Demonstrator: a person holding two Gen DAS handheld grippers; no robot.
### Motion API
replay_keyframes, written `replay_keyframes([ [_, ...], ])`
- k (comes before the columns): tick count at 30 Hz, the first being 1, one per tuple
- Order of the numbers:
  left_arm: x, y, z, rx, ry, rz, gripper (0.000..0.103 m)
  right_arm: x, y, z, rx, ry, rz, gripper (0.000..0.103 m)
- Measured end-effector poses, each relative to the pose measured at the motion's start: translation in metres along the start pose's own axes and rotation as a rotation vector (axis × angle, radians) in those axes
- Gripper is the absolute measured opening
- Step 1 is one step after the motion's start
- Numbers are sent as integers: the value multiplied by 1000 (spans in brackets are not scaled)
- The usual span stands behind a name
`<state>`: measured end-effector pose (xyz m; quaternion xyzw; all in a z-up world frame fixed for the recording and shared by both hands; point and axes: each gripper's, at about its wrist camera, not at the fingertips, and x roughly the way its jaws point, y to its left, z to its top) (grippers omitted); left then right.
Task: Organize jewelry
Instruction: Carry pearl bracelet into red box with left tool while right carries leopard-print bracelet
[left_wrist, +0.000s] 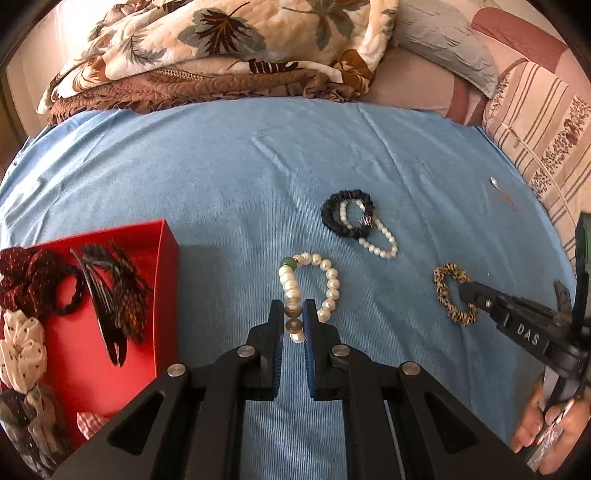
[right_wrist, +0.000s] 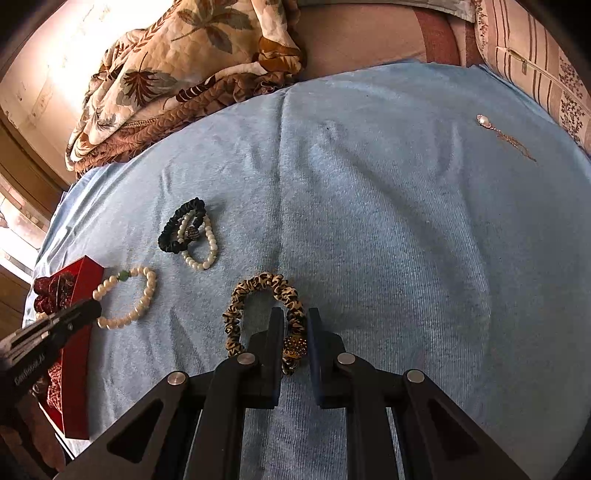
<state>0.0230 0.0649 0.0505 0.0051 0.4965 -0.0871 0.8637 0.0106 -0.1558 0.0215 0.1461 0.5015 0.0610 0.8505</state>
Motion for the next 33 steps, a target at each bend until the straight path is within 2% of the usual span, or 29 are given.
replay_keyframes([
  [5, -11, 5, -13, -18, -5, -18, 10, -5, 1, -1, 3, -16, 5, 13],
  [21, -97, -11, -42, 34, -161, -42, 10, -41, 15, -5, -9, -147, 62, 13],
  [28, -138, -7, -56, 20, -231, -64, 10, -60, 27, -16, -29, -192, 102, 13],
  [33, -158, 0, -64, 0, -262, -49, 10, -69, 35, -27, -43, -202, 113, 13],
])
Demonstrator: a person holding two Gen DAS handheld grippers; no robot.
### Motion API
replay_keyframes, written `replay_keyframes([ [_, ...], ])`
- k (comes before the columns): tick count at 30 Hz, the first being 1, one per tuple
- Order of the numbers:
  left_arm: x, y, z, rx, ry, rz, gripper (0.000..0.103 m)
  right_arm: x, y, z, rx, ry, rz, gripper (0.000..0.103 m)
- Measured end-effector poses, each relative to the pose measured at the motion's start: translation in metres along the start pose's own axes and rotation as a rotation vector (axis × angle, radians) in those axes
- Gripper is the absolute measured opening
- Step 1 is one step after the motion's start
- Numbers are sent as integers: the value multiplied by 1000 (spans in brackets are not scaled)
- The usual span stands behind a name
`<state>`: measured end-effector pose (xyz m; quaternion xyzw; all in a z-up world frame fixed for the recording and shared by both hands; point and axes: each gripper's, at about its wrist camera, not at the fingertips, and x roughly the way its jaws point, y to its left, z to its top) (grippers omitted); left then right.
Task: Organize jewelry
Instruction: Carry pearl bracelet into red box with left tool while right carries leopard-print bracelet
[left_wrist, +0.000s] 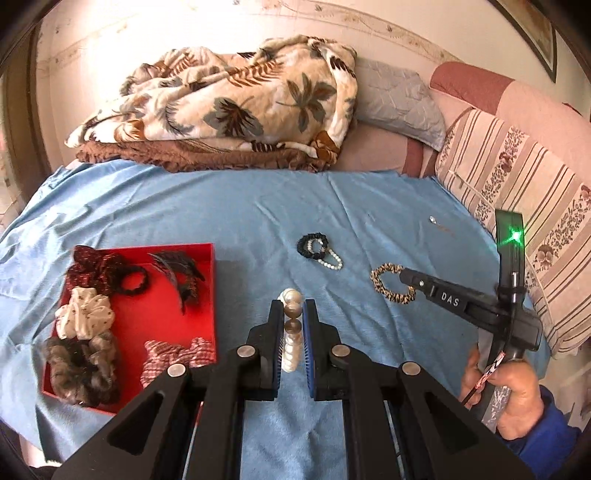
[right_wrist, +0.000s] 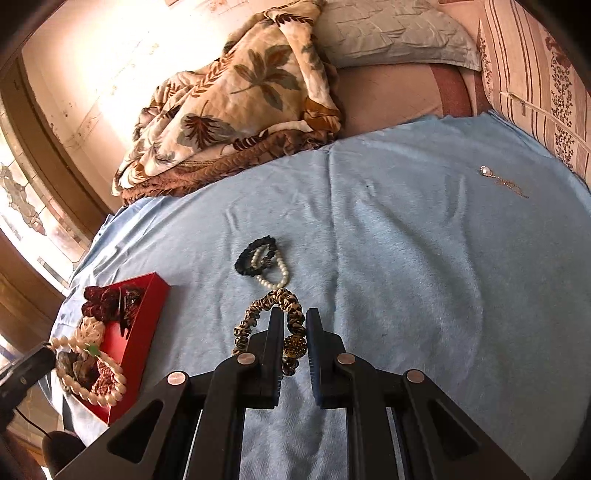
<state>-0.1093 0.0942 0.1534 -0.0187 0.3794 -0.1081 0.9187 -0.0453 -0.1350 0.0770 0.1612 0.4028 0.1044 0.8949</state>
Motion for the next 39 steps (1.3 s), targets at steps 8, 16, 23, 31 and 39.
replay_keyframes([
  [8, -30, 28, -8, -72, -36, 28, 10, -10, 8, -15, -5, -1, 19, 13],
  [16, -60, 64, -16, -114, -79, 97, 10, -10, 13, -35, -6, 27, 13, 13],
  [23, -68, 103, -17, -148, -87, 148, 10, -10, 23, -54, -33, 45, -14, 13],
  [31, -54, 130, -14, -194, -64, 98, 10, -18, 32, -72, -60, 42, -52, 13],
  [39, -14, 138, -15, -192, -3, 42, 10, -31, 50, -75, -85, 43, -60, 13],
])
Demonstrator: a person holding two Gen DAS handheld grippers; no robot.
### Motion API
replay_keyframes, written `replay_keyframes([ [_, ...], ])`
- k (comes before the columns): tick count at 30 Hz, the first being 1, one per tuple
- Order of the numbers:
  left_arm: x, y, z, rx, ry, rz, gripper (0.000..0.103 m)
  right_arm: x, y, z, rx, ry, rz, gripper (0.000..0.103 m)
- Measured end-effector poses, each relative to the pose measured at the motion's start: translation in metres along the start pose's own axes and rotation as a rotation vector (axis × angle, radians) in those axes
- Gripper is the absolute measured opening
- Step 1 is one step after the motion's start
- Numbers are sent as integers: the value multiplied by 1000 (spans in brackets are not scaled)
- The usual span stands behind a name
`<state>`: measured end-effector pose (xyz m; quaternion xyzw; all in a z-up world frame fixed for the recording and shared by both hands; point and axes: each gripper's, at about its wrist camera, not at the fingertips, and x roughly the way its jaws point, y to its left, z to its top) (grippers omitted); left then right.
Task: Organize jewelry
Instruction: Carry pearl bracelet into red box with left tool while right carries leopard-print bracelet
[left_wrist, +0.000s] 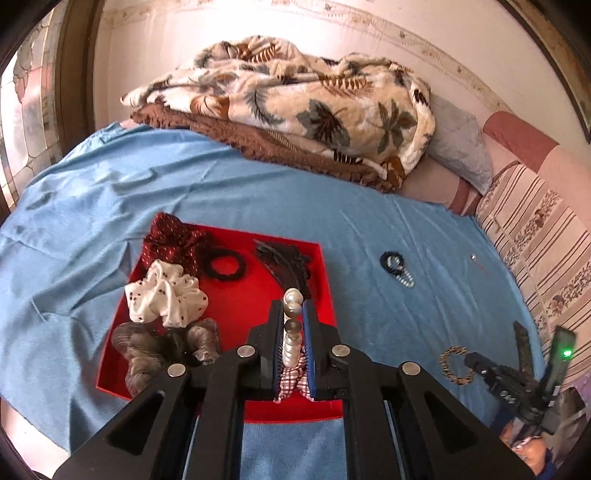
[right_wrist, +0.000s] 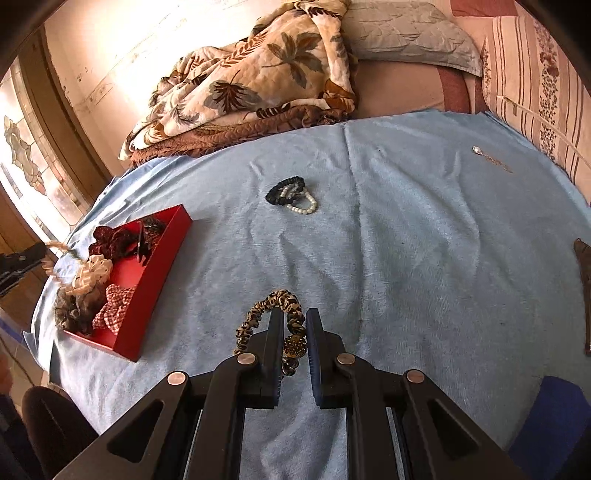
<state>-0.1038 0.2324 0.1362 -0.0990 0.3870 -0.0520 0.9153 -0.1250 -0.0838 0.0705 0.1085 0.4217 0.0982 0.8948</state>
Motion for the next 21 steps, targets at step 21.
replay_keyframes([
  [21, 50, 73, -37, -175, 139, -9, 10, 86, 197, 87, -248, 151, 237, 13],
])
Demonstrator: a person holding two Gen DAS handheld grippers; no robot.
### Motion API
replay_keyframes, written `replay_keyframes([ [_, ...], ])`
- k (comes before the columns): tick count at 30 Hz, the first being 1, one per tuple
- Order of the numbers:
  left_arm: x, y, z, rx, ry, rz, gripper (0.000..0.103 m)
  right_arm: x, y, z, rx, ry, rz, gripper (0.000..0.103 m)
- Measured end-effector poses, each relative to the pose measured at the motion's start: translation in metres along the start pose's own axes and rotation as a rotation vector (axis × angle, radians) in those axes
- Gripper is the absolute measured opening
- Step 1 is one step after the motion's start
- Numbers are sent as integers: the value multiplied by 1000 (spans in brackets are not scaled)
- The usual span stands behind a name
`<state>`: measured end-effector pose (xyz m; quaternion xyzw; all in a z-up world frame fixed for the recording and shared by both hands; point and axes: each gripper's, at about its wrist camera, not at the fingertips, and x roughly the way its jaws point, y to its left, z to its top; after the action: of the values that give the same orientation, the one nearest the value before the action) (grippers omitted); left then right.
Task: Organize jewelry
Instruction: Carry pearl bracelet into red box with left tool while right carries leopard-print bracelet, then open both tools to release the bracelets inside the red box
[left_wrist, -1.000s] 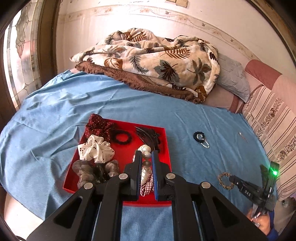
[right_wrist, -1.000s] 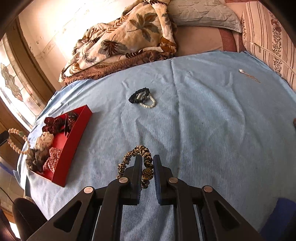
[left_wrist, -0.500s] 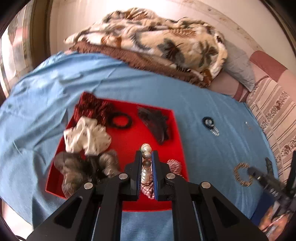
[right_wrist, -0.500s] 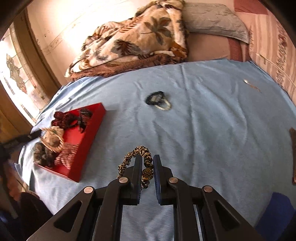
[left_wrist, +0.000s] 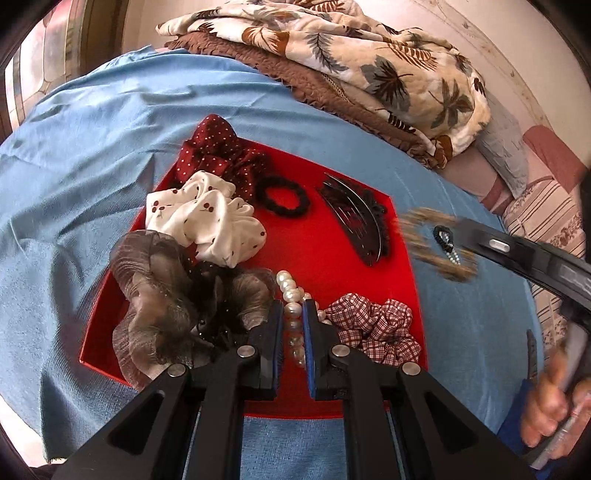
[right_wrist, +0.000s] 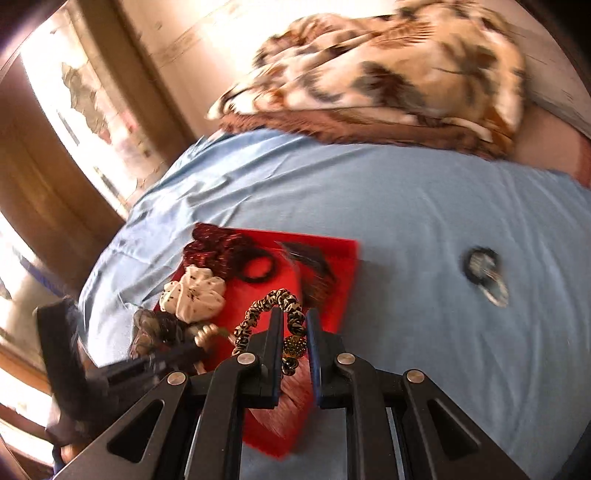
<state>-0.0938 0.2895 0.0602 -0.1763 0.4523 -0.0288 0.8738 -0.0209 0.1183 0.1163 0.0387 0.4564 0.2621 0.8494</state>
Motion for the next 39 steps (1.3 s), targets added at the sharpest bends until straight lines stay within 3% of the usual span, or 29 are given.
replay_keyframes([
  [8, -4, 7, -1, -15, 4, -30, 10, 87, 31, 9, -70, 134, -84, 13],
  [17, -12, 8, 1, -31, -16, -81, 10, 103, 37, 3, -85, 168, -96, 14],
  [19, -15, 5, 0, -19, -29, -87, 12, 101, 39, 4, -90, 165, -98, 27],
  [21, -17, 4, 0, -10, -41, -88, 24, 94, 40, 3, -97, 147, -102, 39],
  [23, -20, 2, -1, -1, -61, -86, 33, 83, 40, 4, -98, 129, -96, 40],
  [27, -28, -1, -2, 15, -114, -50, 47, 53, 35, 5, -93, 80, -87, 41],
  [29, -33, -4, -3, 24, -148, -20, 50, 36, 28, 3, -92, 56, -98, 43],
  [33, -38, -13, -4, 66, -203, 85, 59, 6, 10, -8, -71, 12, -136, 58],
  [39, -39, -24, -8, 129, -252, 205, 63, -19, -30, -37, -46, 11, -223, 58],
])
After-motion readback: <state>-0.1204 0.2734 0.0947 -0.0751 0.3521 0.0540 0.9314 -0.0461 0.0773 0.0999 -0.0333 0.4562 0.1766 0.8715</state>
